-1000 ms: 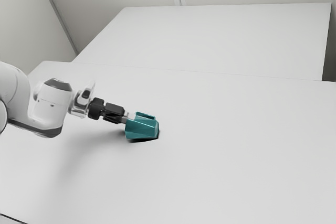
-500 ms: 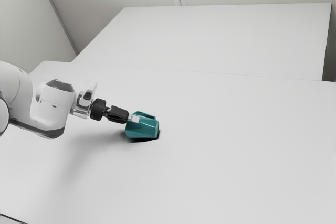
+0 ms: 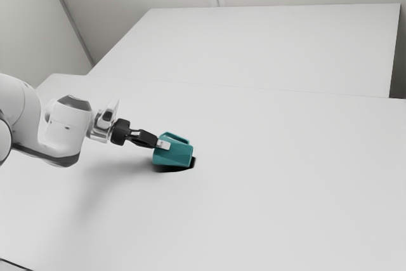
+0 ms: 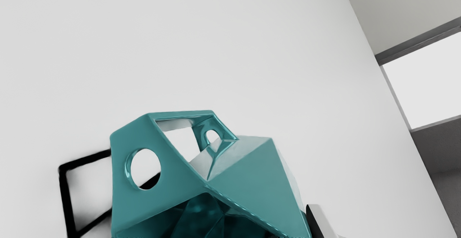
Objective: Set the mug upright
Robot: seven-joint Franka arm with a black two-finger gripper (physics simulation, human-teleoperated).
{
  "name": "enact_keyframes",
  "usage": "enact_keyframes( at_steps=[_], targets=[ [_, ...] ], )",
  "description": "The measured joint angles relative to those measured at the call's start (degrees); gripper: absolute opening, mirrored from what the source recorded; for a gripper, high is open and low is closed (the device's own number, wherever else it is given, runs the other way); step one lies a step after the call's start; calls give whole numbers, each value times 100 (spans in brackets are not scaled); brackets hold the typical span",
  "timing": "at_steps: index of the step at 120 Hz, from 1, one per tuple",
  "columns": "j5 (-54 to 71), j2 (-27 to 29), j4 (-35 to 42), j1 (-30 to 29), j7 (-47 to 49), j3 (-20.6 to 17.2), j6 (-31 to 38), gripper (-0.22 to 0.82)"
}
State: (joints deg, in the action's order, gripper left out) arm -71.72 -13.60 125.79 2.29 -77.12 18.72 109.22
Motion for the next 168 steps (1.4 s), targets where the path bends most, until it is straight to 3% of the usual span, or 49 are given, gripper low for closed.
enact_keyframes(
  at_steps=[76,125,168],
  targets=[
    [247,456,-216,272,89,-131,205,-16],
    [1773,1055,-281,305,812,-270,751,-16],
    [3303,1043,-685,287,1755,-454,968,-16]
  ],
)
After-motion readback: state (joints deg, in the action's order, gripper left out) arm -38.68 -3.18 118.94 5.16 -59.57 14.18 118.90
